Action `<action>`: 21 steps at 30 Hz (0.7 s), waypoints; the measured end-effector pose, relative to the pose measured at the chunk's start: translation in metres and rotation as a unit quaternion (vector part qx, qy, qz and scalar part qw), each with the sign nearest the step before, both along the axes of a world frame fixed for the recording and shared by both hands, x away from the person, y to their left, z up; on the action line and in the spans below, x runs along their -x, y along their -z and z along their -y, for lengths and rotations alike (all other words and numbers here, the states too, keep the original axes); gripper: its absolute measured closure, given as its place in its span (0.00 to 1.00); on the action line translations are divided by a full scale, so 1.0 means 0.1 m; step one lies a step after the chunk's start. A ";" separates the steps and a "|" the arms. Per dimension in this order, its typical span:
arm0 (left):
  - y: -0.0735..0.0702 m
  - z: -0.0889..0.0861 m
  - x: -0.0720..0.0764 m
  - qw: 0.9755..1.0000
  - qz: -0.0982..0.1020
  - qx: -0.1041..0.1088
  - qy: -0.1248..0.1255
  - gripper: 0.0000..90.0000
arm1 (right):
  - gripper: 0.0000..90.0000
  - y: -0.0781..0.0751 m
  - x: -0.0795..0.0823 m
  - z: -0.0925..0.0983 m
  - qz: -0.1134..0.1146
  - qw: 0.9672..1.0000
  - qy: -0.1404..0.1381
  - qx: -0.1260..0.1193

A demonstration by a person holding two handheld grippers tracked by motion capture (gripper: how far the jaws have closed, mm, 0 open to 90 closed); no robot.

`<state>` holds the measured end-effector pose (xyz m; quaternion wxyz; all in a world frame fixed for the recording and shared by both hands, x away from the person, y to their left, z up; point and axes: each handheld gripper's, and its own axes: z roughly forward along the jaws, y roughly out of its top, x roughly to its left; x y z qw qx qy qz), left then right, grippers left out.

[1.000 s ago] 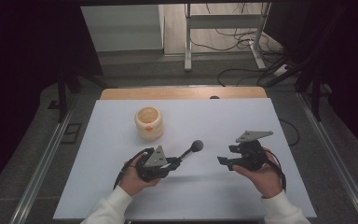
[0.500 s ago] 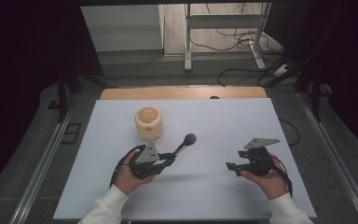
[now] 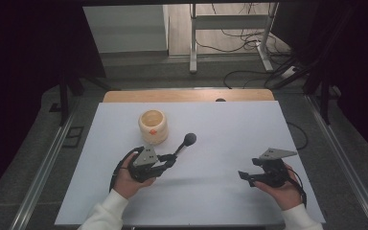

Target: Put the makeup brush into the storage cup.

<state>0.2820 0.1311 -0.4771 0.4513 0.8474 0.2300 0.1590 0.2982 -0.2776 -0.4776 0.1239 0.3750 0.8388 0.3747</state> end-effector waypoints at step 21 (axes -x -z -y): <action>-0.02 -0.04 0.00 1.000 0.001 0.006 -0.010 0.83 | 0.22 0.09 0.02 0.08 0.007 1.000 0.004 0.002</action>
